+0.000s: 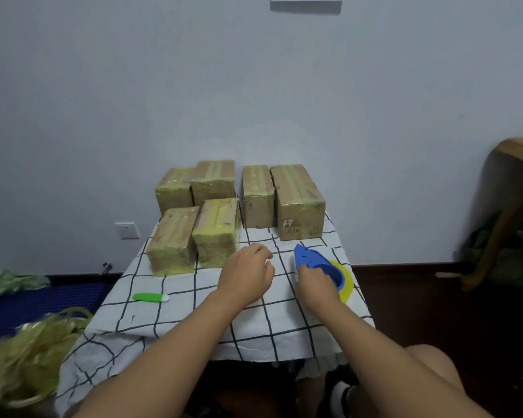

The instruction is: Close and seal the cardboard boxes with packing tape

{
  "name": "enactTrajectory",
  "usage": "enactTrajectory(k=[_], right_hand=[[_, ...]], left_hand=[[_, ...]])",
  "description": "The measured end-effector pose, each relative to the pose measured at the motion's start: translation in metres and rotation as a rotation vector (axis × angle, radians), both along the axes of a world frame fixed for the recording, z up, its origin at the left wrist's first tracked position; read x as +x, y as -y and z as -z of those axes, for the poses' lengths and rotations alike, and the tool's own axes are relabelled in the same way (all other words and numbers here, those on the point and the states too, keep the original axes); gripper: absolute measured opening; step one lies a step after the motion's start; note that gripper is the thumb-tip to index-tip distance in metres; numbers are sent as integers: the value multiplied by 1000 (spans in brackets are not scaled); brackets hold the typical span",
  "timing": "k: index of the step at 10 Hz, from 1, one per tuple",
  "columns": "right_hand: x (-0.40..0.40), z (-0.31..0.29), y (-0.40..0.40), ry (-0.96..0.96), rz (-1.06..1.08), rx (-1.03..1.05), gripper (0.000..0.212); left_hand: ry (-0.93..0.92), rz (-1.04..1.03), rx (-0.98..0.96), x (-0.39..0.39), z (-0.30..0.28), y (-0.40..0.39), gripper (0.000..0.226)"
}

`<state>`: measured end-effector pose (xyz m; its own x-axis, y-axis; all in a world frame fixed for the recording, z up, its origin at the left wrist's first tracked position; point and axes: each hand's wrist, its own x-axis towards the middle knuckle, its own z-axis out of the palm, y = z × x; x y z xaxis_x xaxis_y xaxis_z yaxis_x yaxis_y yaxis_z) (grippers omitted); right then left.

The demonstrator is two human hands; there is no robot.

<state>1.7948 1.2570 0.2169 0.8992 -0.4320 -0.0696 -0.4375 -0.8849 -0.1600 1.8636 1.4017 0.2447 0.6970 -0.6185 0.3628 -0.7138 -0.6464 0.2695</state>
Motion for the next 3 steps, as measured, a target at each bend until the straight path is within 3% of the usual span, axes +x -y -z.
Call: enactTrajectory(k=[2, 3], right_hand=[[-1, -33, 7, -205, -42, 121, 13], [10, -57, 19, -124, -78, 123, 23]], left_hand=[[-30, 21, -6, 1, -18, 0, 33], [30, 0, -36, 4, -43, -1, 34]])
